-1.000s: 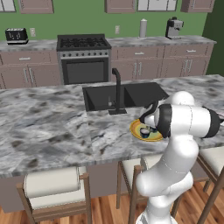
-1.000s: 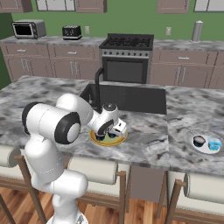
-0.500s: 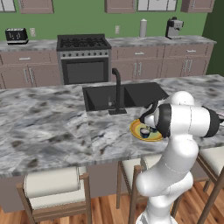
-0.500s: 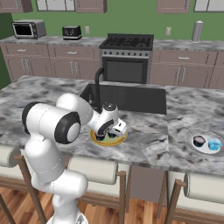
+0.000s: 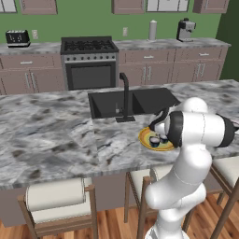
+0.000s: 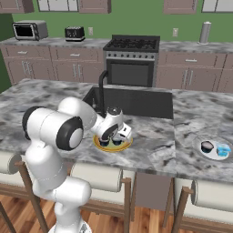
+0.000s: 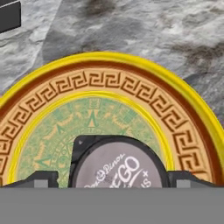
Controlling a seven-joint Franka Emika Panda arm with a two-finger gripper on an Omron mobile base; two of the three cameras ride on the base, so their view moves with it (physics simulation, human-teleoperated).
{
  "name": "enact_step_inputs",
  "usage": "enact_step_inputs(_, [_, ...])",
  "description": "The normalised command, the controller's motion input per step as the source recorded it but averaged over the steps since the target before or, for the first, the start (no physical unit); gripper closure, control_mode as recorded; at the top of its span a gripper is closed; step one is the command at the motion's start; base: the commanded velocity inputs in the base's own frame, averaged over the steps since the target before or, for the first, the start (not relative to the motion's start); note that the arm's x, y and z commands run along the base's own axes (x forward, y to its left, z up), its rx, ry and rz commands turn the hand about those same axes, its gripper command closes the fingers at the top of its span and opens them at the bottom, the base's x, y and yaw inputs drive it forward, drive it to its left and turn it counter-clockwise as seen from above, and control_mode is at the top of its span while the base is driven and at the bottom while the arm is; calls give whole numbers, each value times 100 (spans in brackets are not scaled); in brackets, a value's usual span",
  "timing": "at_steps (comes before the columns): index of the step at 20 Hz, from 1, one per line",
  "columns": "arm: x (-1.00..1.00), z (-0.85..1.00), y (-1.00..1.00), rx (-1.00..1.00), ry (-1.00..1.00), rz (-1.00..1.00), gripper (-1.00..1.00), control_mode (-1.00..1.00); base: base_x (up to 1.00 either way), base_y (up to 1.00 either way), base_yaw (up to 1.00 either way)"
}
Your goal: Place two yogurt containers on each plate.
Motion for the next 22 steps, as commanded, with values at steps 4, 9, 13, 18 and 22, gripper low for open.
enact_step_inputs(4, [0, 41, 0, 0, 0, 0, -100, -100, 0, 0, 0])
enact_step_inputs(9, [-28, 55, -9, 0, 0, 0, -100, -100, 0, 0, 0])
enact_step_inputs(13, [-43, 63, -6, 0, 0, 0, -100, -100, 0, 0, 0])
enact_step_inputs(18, [-62, 55, 4, -6, 0, 0, -100, -100, 0, 0, 0])
enact_step_inputs(22, [-78, 38, 17, -3, 0, 0, -100, -100, 0, 0, 0])
